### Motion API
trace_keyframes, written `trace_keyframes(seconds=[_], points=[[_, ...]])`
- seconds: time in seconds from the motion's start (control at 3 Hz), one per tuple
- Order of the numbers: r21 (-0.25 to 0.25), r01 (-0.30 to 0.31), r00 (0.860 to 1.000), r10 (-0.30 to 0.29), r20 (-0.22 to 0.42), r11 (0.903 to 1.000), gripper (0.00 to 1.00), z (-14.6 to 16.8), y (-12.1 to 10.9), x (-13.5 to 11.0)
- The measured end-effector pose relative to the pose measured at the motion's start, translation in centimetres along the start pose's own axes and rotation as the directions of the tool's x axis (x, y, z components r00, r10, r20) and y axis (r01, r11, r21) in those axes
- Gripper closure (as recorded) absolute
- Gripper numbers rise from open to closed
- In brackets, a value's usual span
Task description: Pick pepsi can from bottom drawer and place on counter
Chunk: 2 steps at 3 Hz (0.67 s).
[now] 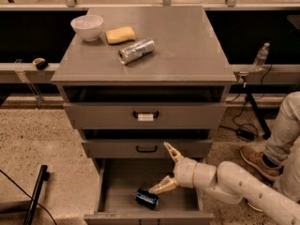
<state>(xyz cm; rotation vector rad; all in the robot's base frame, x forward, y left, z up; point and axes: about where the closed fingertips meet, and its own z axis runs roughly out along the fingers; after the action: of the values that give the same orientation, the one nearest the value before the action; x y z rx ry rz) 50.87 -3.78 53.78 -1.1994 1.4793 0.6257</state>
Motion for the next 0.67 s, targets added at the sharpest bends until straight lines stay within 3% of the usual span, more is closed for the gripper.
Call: trace_keyframes(seconds=[0.33, 0.67], points=[[-0.020, -0.051, 0.998, 0.052, 0.032, 0.9985, 0.00, 1.4, 2.1, 2.1], [-0.023, -0.068, 0.998, 0.068, -0.007, 0.9974, 0.00, 2.0, 1.5, 3.7]])
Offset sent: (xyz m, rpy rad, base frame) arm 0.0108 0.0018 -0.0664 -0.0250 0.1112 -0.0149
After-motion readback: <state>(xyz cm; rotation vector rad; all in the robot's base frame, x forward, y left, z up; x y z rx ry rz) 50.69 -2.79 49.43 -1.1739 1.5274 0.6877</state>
